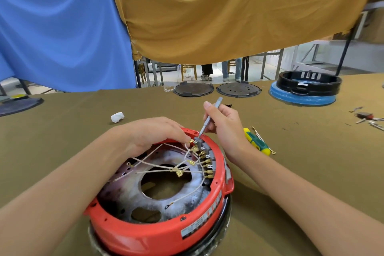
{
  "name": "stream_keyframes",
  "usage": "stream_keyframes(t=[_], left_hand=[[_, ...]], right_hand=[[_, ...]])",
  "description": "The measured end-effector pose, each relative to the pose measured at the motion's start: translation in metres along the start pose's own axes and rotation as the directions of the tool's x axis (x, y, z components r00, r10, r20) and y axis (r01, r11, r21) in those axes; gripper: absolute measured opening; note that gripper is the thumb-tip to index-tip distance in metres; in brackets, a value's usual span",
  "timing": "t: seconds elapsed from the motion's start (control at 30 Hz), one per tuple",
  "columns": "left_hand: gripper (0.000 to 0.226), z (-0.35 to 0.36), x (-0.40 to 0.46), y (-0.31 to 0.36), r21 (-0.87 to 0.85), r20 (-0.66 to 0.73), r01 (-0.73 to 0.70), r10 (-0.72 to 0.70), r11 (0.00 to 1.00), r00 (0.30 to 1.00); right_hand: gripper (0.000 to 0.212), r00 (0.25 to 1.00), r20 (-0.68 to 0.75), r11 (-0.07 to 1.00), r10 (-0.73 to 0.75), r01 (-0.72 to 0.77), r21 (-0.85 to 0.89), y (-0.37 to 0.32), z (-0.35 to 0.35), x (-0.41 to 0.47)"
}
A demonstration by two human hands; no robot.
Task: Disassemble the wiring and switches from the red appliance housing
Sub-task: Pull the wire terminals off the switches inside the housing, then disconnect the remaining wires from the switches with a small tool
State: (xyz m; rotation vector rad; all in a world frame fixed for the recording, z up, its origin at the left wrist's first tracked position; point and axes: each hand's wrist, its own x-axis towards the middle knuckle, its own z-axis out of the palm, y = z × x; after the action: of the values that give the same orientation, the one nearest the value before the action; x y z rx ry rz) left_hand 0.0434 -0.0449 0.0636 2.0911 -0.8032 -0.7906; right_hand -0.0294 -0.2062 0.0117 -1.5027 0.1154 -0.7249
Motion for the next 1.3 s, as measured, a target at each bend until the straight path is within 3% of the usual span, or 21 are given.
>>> stream_keyframes(t=[0.1,0.27,0.4,0.6,0.8,0.97,1.07,1.17,1.23,1.3], left_hand=[[0.015,-0.003,-0.007,0.002,0.021,0.016,-0.045,0.045,0.999,0.999],[0.017,-0.008,-0.017,0.009,-0.021,-0.221,-0.169,0.16,0.985,0.962],[0.026,-0.008,-0.022,0.01,-0.025,-0.48,-0.268,0.224,0.963,0.848],[0.02,-0.013,-0.035,0.022,-0.286,-0.67,-0.451,0.16,0.845,0.725],[0.009,0.007,-0.049,0.04,-0.666,-0.614,-0.564,0.07,0.488,0.786],[0.018,0.041,-0.059,0.048,-0.778,-0.503,-0.502,0.103,0.377,0.858],[0.015,0.055,-0.068,0.048,-0.786,-0.437,-0.448,0.129,0.426,0.89],[0.011,0.053,-0.074,0.041,-0.674,-0.377,-0.403,0.181,0.619,0.908],[0.013,0.046,-0.077,0.031,-0.463,-0.372,-0.372,0.205,0.805,0.905],[0.019,0.032,-0.077,0.014,-0.052,-0.417,-0.336,0.286,0.94,0.863]], right_hand=[[0.039,1.0,0.017,0.998,0.025,-0.026,0.057,0.003,-0.003,0.002],[0.034,0.994,0.094,0.971,0.061,-0.081,0.225,0.006,-0.011,0.006],[0.027,0.989,0.094,0.955,0.112,-0.133,0.264,0.001,-0.012,0.005],[0.014,0.985,0.142,0.971,0.101,-0.128,0.2,-0.038,-0.01,-0.01],[0.033,0.985,0.17,0.966,0.037,-0.079,0.246,-0.078,-0.003,-0.058],[0.017,1.0,-0.003,0.986,0.023,-0.022,0.167,-0.092,-0.002,-0.076],[0.013,0.996,-0.093,0.993,0.016,-0.005,0.117,-0.095,-0.008,-0.078],[0.012,0.995,-0.093,0.995,0.033,-0.024,0.101,-0.099,-0.017,-0.076],[0.011,0.993,-0.101,0.992,0.061,-0.05,0.114,-0.1,-0.027,-0.073],[0.01,0.987,-0.121,0.986,0.107,-0.091,0.137,-0.101,-0.039,-0.068]])
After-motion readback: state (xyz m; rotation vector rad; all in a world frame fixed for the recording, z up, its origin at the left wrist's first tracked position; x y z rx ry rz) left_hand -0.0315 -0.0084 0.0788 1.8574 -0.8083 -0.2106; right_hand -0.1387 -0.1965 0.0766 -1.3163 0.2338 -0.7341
